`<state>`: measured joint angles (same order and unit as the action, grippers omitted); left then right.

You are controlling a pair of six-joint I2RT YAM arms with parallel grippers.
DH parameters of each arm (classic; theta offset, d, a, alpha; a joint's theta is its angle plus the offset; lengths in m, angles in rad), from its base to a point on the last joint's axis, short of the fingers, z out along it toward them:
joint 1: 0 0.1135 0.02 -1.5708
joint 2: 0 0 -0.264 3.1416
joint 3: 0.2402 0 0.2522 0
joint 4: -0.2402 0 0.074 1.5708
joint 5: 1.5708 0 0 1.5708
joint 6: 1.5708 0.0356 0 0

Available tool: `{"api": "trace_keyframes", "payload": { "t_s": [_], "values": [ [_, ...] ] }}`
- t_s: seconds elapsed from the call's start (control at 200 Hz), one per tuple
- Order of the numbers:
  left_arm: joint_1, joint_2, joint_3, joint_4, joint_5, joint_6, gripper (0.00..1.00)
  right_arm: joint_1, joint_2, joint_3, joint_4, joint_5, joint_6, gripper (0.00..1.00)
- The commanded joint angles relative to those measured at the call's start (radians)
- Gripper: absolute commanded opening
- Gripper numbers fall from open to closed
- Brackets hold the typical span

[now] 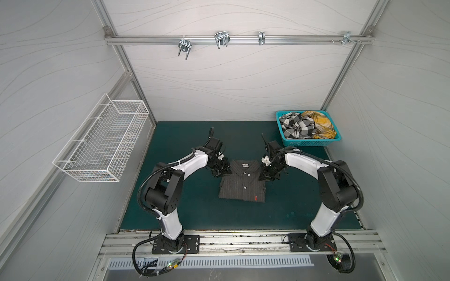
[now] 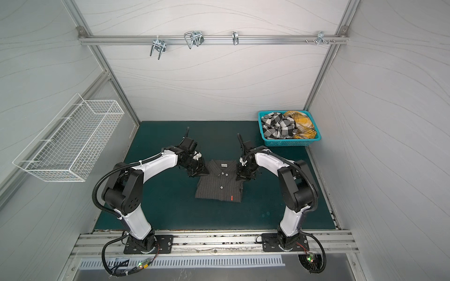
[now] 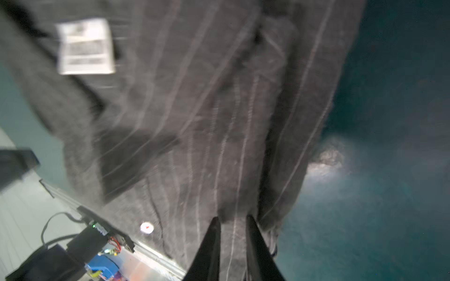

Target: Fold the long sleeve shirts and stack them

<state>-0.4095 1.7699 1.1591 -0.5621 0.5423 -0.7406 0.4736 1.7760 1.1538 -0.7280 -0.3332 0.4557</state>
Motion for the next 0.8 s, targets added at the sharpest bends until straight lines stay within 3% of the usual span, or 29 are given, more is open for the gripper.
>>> {"api": "trace_keyframes", "payload": {
  "t_s": [0.0,0.3,0.51,0.795],
  "values": [
    [0.008,0.006,-0.049,0.085,0.025,-0.031,0.14,-0.005,0.022,-0.027,-0.001,0.044,-0.017,0.17],
    [-0.001,-0.01,-0.165,0.125,0.03,-0.041,0.11,-0.001,-0.047,0.019,-0.061,0.048,-0.048,0.18],
    [-0.001,-0.083,-0.119,0.089,0.034,-0.057,0.16,0.038,-0.147,0.119,-0.182,0.092,-0.052,0.22],
    [-0.005,-0.102,-0.038,0.04,0.018,-0.058,0.16,0.128,-0.169,-0.025,-0.104,0.052,0.022,0.15]
  ]
}}
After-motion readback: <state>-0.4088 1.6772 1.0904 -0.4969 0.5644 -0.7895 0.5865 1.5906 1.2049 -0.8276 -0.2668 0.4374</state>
